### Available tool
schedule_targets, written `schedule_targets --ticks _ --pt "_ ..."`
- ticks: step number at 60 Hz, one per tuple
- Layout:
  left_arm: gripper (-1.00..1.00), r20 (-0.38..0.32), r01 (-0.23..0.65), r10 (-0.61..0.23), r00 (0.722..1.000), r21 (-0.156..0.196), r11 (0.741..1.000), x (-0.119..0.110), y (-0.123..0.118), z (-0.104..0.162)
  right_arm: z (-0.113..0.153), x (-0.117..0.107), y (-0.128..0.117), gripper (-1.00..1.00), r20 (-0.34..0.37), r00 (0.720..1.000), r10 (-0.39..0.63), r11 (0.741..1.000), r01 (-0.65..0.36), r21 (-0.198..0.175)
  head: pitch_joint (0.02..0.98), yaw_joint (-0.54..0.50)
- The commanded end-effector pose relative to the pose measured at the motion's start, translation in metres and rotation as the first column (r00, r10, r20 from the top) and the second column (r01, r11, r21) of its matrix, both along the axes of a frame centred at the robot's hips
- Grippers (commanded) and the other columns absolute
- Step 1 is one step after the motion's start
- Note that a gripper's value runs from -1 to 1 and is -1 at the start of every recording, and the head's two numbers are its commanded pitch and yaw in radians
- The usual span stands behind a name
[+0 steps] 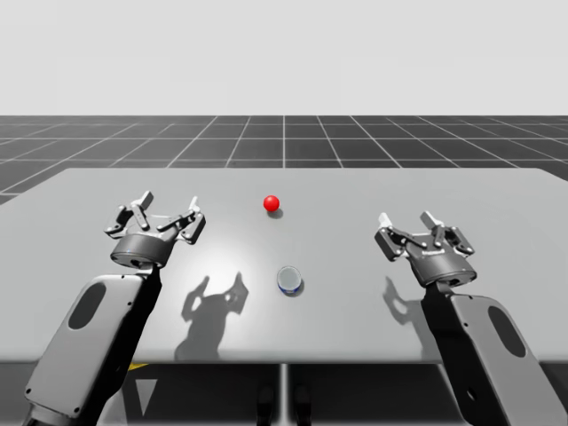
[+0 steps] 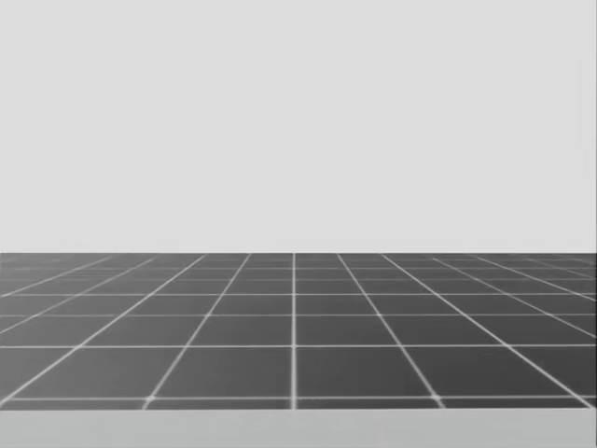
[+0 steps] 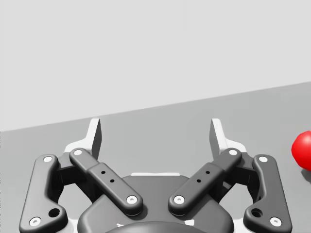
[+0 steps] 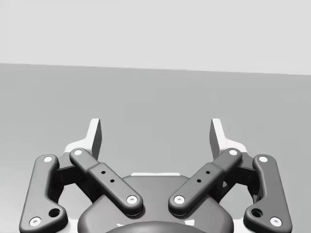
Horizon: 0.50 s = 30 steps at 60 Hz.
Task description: Watch the red light. When it turns green, pick up the object.
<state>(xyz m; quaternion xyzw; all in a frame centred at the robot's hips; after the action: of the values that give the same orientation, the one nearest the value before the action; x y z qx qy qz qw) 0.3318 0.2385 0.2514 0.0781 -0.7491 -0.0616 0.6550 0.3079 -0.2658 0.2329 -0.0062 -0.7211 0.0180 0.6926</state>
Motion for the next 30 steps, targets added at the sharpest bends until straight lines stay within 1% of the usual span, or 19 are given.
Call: schedule_targets --ticks 1,2,5,6,7,10,12,14,21,30 --pt "-1.00 -0.010 -0.007 0.007 1.000 0.011 1.000 0.0027 0.0020 -0.0043 -0.0042 -0.0027 0.0011 -1.00 -0.005 0.999 0.044 0.996 -0.043 0.071 0.079 -0.01" --pt "-1.00 -0.009 -0.007 0.007 1.000 0.011 1.000 0.0027 0.0020 -0.0043 -0.0032 -0.0029 0.0014 -1.00 0.008 0.999 0.053 0.998 -0.053 0.045 0.081 -0.01" --pt "-1.00 -0.009 -0.006 0.007 1.000 0.012 1.000 0.0027 0.0021 -0.0044 -0.0021 -0.0023 0.0011 -1.00 0.012 0.999 0.052 0.997 -0.053 0.050 0.085 -0.01" --pt "-1.00 -0.009 -0.006 0.007 1.000 0.012 1.000 0.0027 0.0021 -0.0045 -0.0017 -0.0013 0.0018 -1.00 0.010 0.999 0.033 0.998 -0.034 0.045 0.091 -0.01" --pt "-1.00 -0.009 -0.007 0.007 1.000 0.013 1.000 0.0028 0.0020 -0.0046 -0.0012 -0.0014 0.0012 -1.00 0.003 0.999 0.041 0.998 -0.041 0.041 0.100 -0.01" --pt "-1.00 -0.010 -0.006 0.006 1.000 0.013 1.000 0.0029 0.0021 -0.0047 -0.0009 -0.0009 0.0007 -1.00 -0.007 0.999 0.043 0.998 -0.042 0.043 0.126 -0.01" --pt "-1.00 -0.010 -0.006 0.006 1.000 0.013 1.000 0.0029 0.0021 -0.0048 -0.0008 -0.0009 0.0007 -1.00 -0.005 0.999 0.040 0.998 -0.040 0.038 0.142 -0.01" --pt "-1.00 -0.011 -0.006 0.006 1.000 0.012 1.000 0.0029 0.0024 -0.0048 -0.0011 -0.0004 0.0004 -1.00 -0.005 1.000 0.030 0.999 -0.030 0.028 0.177 -0.01" --pt "-1.00 -0.011 -0.007 0.007 1.000 0.014 1.000 0.0029 0.0028 -0.0048 -0.0003 -0.0004 0.0000 -1.00 -0.003 1.000 0.019 1.000 -0.019 0.024 0.261 -0.01" --pt "-1.00 -0.012 -0.005 0.005 1.000 0.020 1.000 0.0035 0.0038 -0.0056 -0.0006 -0.0002 0.0002 -1.00 -0.001 1.000 0.016 1.000 -0.016 0.007 0.362 -0.01"
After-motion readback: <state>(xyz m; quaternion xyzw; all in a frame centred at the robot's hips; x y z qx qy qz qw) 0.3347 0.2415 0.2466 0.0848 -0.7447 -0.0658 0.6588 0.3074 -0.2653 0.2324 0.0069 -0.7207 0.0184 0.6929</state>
